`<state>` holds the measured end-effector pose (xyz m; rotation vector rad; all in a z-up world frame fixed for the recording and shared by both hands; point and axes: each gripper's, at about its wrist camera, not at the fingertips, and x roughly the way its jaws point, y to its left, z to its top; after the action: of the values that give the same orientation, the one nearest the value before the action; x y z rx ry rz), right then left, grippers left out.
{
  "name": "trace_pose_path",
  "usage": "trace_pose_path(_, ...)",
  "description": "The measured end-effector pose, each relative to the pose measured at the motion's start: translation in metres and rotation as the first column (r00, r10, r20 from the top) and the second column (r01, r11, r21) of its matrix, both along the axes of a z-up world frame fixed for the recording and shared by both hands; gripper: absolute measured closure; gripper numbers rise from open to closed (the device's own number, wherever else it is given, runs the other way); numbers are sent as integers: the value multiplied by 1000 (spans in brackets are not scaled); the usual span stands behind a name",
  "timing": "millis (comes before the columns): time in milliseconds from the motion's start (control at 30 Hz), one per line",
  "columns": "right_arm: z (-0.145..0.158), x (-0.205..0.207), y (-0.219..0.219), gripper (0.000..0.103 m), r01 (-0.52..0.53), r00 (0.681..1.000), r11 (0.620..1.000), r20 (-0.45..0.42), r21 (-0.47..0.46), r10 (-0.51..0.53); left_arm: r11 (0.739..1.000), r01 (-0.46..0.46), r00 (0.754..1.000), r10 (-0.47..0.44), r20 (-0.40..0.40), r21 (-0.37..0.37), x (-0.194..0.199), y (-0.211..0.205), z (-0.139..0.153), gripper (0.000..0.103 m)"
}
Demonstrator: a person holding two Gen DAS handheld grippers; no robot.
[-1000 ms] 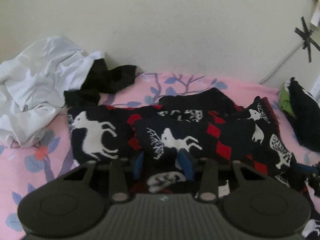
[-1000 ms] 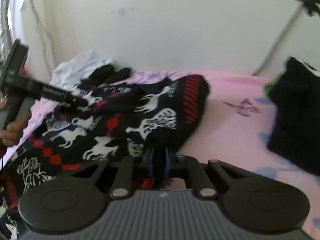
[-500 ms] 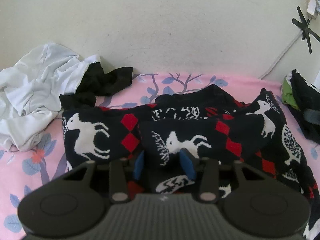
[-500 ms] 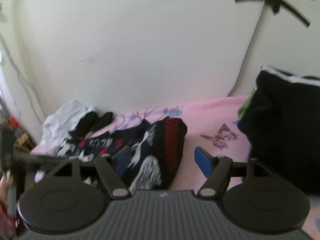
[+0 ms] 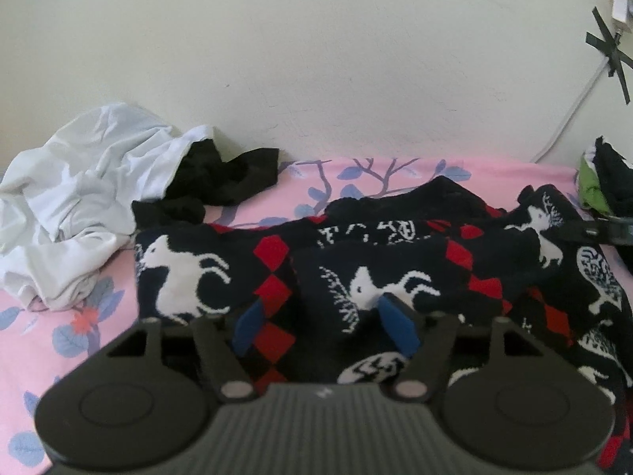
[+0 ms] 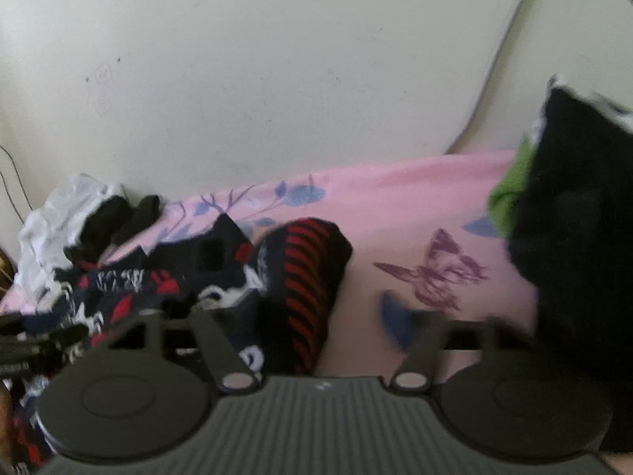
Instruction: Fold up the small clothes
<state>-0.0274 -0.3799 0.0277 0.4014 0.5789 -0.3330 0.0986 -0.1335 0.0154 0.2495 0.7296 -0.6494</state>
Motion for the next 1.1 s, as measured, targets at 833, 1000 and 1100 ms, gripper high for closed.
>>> trace_pose_path(833,-5,-236,133,38,-239,969,966,85,98,231,992,-74,971,47,-235,-105,-181,248,17,26)
trace_pose_path(1000,-7,-223,145,38,-266,962,962,86,56,260,993,-62,978,41,-205,-97,-215,250,16,26)
trace_pose_path(1100,-7,-215,159,55,-269,961,963,68,25,267,997,-71,991,66,-120,-41,-237,243,15,37)
